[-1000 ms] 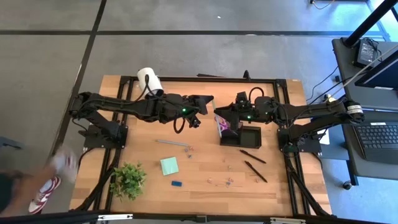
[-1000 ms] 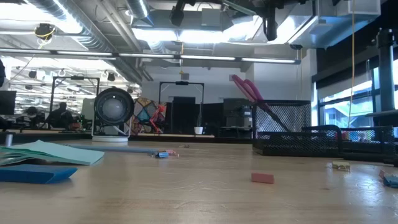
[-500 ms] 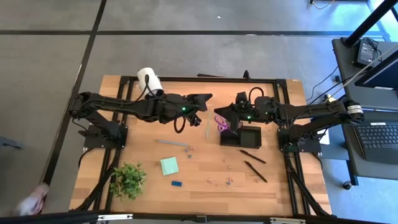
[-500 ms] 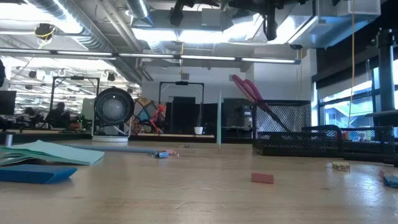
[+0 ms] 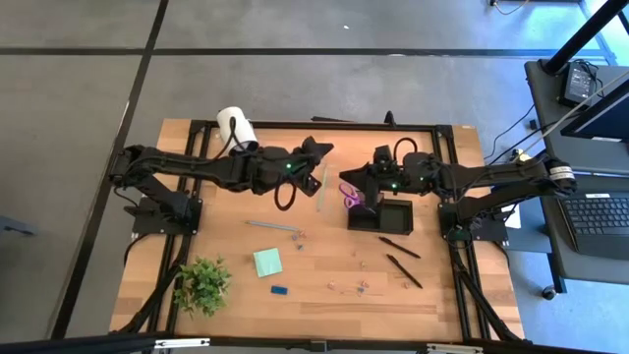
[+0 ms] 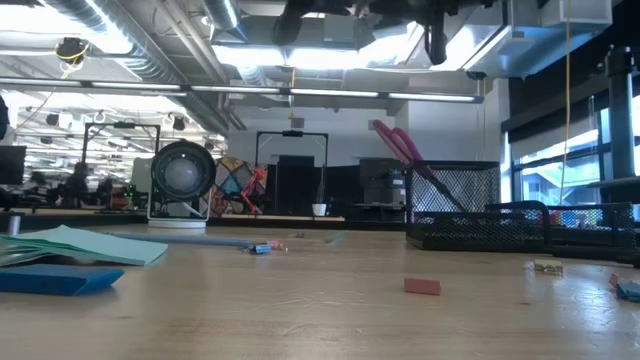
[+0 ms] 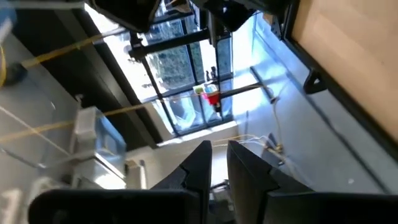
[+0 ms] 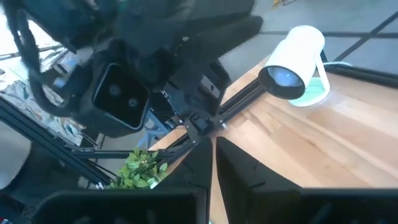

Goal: Pick and place office supplies into organizer
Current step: Put the light blue pencil into the black desk organizer

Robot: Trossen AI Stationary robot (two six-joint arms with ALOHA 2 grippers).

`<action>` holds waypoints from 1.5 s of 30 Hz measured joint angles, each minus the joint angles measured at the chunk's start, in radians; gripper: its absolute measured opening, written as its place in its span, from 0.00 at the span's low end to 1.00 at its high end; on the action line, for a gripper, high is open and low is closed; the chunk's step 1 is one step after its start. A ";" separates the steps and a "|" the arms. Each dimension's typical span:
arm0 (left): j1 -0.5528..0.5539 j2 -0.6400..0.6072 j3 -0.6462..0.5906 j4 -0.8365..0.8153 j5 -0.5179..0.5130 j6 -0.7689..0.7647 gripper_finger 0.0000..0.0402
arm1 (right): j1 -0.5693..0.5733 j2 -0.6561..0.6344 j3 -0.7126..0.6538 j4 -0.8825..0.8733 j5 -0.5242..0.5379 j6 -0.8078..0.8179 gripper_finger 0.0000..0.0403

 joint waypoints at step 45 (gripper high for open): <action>0.467 0.188 0.014 -0.319 0.655 -2.033 0.35 | -0.163 -0.351 0.000 -0.550 0.003 -0.183 0.07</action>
